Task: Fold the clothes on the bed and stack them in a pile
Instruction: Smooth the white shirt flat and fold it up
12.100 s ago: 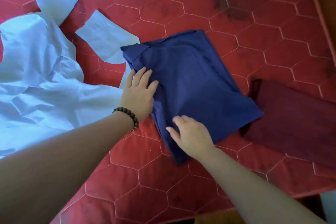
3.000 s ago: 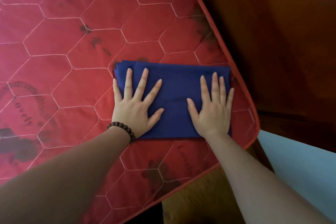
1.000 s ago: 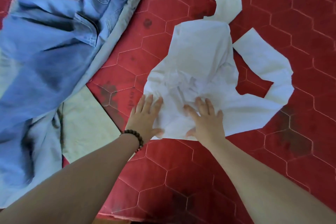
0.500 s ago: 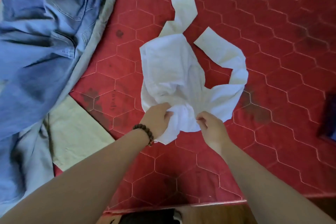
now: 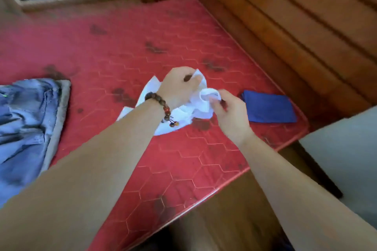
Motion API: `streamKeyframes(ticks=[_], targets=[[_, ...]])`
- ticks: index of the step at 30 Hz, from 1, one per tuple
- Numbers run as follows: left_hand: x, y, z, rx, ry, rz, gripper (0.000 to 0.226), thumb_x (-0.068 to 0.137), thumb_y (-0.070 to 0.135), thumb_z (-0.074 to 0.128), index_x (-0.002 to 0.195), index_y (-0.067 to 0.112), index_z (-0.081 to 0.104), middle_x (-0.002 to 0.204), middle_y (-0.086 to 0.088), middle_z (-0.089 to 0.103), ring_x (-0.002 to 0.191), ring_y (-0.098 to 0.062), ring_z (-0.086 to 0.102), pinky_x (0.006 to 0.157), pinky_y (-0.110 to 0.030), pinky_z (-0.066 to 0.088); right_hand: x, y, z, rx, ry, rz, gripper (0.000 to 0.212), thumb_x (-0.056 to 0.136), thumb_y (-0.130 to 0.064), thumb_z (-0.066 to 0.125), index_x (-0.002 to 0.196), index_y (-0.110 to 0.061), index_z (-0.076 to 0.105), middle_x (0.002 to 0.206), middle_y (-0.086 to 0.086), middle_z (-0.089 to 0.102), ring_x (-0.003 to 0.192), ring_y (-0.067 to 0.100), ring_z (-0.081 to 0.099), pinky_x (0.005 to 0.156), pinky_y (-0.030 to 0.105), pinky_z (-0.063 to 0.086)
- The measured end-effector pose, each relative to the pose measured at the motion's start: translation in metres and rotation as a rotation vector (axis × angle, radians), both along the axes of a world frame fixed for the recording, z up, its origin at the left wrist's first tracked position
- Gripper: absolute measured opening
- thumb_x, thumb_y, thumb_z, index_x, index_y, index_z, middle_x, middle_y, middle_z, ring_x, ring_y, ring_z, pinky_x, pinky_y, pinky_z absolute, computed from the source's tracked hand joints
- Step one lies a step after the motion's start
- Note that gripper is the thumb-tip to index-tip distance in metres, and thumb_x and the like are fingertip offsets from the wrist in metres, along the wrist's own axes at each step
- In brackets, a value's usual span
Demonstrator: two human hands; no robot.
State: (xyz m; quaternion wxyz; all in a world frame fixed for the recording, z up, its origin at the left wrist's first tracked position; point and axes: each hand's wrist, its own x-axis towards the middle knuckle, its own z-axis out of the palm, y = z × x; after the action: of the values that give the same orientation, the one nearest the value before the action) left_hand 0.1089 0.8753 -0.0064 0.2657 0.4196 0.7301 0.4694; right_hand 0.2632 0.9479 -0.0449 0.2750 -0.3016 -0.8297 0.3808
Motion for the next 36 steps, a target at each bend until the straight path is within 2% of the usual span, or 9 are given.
streamKeyframes(ticks=[5,11,16,21,24,27,29,32,36], targets=[[0.038,0.027,0.117,0.173,-0.207,-0.165,0.044,0.071,0.066,0.06,0.076,0.023,0.07,0.08,0.004,0.071,0.083,-0.014,0.068,0.084,-0.038,0.051,0.031,0.031,0.13,0.063,0.072,-0.071,0.031,0.097,-0.013,0.054,0.069,-0.001,0.048,0.062,0.007,0.045,0.063,0.009,0.038,0.06,0.032,0.033],[0.069,0.052,0.224,0.206,0.24,-0.26,0.023,0.086,0.03,0.063,0.094,0.009,0.068,0.091,-0.004,0.071,0.082,-0.014,0.064,0.067,-0.033,0.046,0.07,0.041,0.242,0.049,0.17,-0.091,0.037,0.1,-0.026,0.05,0.077,0.003,0.053,0.071,0.001,0.048,0.066,0.009,0.042,0.06,0.024,0.035],[0.077,0.069,0.283,0.274,0.382,-0.292,0.018,0.088,0.01,0.053,0.07,0.008,0.053,0.064,0.001,0.048,0.062,-0.013,0.041,0.048,-0.02,0.029,0.108,0.055,0.307,0.132,0.235,-0.262,0.031,0.098,-0.022,0.053,0.069,-0.015,0.044,0.066,-0.01,0.043,0.06,0.004,0.039,0.055,0.017,0.033],[0.085,0.082,0.313,0.406,0.422,-0.399,0.031,0.085,0.026,0.072,0.071,0.002,0.057,0.063,0.004,0.052,0.053,-0.003,0.041,0.05,-0.016,0.031,0.138,0.065,0.364,0.219,0.252,-0.318,0.029,0.098,-0.028,0.051,0.08,-0.006,0.046,0.071,-0.004,0.044,0.06,0.005,0.041,0.053,0.018,0.036],[0.095,0.087,0.315,0.333,0.348,-0.528,0.016,0.076,0.033,0.08,0.084,0.023,0.069,0.077,0.016,0.071,0.069,0.006,0.061,0.06,-0.011,0.044,0.148,0.067,0.391,0.283,0.25,-0.317,0.029,0.099,-0.028,0.051,0.073,-0.017,0.043,0.066,-0.01,0.042,0.057,0.003,0.039,0.052,0.018,0.035],[0.106,0.094,0.306,0.23,0.364,-0.59,0.031,0.076,0.041,0.077,0.089,0.014,0.071,0.087,0.003,0.074,0.08,-0.008,0.067,0.073,-0.029,0.051,0.159,0.069,0.407,0.338,0.195,-0.343,0.026,0.098,-0.029,0.052,0.08,-0.011,0.049,0.068,-0.007,0.044,0.059,0.005,0.041,0.053,0.02,0.035],[0.109,0.097,0.304,0.234,0.309,-0.573,0.044,0.08,0.046,0.07,0.084,0.003,0.065,0.084,-0.015,0.069,0.076,-0.018,0.059,0.073,-0.039,0.046,0.168,0.07,0.415,0.373,0.15,-0.362,0.026,0.098,-0.029,0.053,0.082,-0.01,0.052,0.068,-0.006,0.046,0.058,0.006,0.042,0.05,0.018,0.035],[0.109,0.1,0.31,0.269,0.234,-0.49,0.041,0.093,0.039,0.059,0.064,0.013,0.043,0.065,-0.002,0.045,0.065,-0.017,0.04,0.065,-0.033,0.029,0.186,0.07,0.42,0.365,0.107,-0.382,0.027,0.097,-0.03,0.055,0.074,-0.016,0.051,0.067,-0.006,0.048,0.06,0.008,0.043,0.052,0.019,0.036],[0.109,0.106,0.323,0.329,0.173,-0.488,0.044,0.099,0.035,0.05,0.077,-0.003,0.05,0.076,-0.006,0.046,0.07,-0.017,0.043,0.066,-0.03,0.033,0.206,0.068,0.418,0.287,0.066,-0.386,0.036,0.095,-0.037,0.059,0.07,-0.012,0.051,0.064,-0.005,0.051,0.055,0.008,0.047,0.052,0.022,0.038]])
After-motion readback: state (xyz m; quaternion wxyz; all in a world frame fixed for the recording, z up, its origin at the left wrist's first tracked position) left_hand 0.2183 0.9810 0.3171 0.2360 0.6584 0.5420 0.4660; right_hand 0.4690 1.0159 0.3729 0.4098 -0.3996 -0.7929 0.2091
